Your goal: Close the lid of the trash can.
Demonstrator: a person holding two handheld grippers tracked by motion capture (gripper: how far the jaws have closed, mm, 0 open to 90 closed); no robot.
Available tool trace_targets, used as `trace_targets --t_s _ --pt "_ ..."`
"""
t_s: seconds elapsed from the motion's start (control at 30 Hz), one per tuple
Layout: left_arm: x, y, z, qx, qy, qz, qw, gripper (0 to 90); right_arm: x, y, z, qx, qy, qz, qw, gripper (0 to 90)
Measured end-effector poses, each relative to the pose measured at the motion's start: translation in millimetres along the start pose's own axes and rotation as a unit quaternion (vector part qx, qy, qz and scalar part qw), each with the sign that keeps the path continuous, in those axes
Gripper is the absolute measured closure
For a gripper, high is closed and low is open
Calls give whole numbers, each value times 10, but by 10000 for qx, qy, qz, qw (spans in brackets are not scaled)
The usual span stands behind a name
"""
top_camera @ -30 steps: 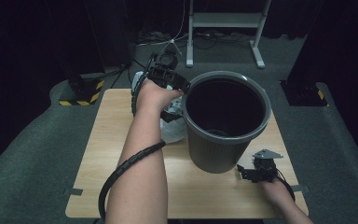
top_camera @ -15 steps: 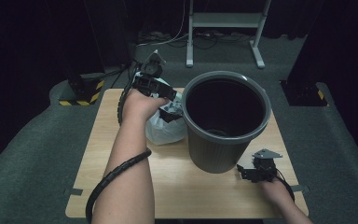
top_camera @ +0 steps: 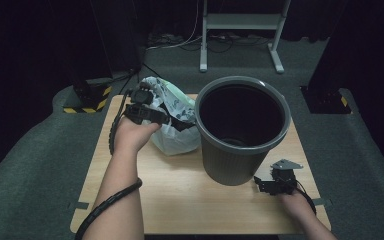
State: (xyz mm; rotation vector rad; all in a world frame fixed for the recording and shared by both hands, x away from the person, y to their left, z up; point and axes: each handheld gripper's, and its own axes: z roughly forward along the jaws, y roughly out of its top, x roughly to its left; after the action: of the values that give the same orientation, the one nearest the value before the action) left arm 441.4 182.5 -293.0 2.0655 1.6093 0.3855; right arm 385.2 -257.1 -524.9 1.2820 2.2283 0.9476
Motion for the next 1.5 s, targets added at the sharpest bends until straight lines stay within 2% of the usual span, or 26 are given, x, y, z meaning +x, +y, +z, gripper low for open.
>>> trace_targets --t_s 0.2,0.33,0.53,0.67,1.0,1.1,1.13,1.2,1.27,1.37,1.43,1.5 --pt "212 -277 67 88 53 -85 9999 192 5 6 6 19 -3 15 10000 104" --pt "322 -458 155 117 -34 -184 9998 189 0 10 11 17 -10 -14 10000 103" --pt "488 -743 367 258 -20 -377 9990 190 -2 15 15 27 -4 -6 10000 101" --pt "525 -914 530 266 -9 -473 9985 189 1 17 15 31 2 19 10000 101" --pt "369 -1296 920 253 -116 -318 9991 184 -1 17 15 34 4 7 10000 101" --pt "291 -1385 1037 260 -78 -181 9995 184 -1 17 15 31 1 3 10000 101" --pt "226 -1437 1110 235 -82 -99 9996 184 0 17 15 34 2 10 10000 100" --pt "193 -1460 1141 203 -89 -50 9997 184 0 17 15 35 3 10 10000 100" --pt "125 -1505 1194 111 -109 50 9999 184 0 17 15 34 2 9 10000 100" --pt "22 -1582 1261 -216 -58 196 9996 160 0 17 15 34 2 9 10000 100" --pt "-24 -1652 1309 -435 -142 180 9988 153 0 17 16 34 2 9 10000 100" --pt "-67 -1716 1360 -565 -90 266 9980 148 0 18 17 29 -2 11 10000 100"
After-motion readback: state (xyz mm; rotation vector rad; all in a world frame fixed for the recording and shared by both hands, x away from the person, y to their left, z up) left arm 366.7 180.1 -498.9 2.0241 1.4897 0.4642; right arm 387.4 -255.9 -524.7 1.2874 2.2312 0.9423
